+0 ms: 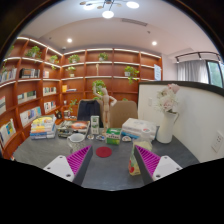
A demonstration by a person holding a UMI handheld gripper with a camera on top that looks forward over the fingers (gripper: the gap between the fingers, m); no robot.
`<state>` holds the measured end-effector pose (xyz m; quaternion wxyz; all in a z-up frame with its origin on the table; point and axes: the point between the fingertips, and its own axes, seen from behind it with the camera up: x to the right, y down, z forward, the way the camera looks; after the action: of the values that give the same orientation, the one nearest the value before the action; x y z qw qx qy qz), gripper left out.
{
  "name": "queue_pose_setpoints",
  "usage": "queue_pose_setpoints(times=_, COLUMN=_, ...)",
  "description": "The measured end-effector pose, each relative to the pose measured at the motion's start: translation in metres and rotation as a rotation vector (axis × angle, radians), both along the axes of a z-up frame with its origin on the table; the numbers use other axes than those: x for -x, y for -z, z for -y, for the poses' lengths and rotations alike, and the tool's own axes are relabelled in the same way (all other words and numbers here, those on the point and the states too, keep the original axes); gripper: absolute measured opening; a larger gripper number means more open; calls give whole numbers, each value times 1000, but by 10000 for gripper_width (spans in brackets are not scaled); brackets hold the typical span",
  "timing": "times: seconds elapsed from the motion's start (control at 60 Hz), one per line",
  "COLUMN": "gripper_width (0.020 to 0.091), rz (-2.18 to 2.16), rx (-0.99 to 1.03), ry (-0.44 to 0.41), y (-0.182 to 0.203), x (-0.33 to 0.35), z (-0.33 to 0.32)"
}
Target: Pour water
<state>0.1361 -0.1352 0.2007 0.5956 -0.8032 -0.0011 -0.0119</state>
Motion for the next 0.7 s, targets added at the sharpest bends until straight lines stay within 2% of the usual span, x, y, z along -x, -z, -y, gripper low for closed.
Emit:
queue_pose_setpoints(times=0.117, gripper_width=849, rz=-19, rx=56, ry=29, y=47, x=-37, z=7)
queue_pose_setpoints(times=0.133, gripper_width=849, rz=-19, rx=67, ry=38, y=28, x=-18, z=-3)
queue_pose_setpoints(times=0.167, gripper_width=851, rz=-30, rx=68, ry=45, y=61, x=-53, z=5)
queue_pose_setpoints(times=0.283, gripper_width=844, rz=-25, rx=70, ry=54, y=93, x=-85, z=-15)
queue_pose_setpoints(times=0.483, gripper_width=848, rz=-66, rx=25, ry=63, y=114, x=-104, z=-72)
queue_pose_setpoints(times=0.583, gripper_width=828, rz=-84, rx=-1, ry=60, y=116, x=-105, z=-94)
queue_pose_setpoints(times=0.633, gripper_width=778, rz=-93, rx=-20, ry=50, y=114, x=-103, z=-102)
queue_pose_setpoints(times=0.7, gripper_width=625, rz=-106, rx=-32, ry=31, y=114, x=-100, z=-109)
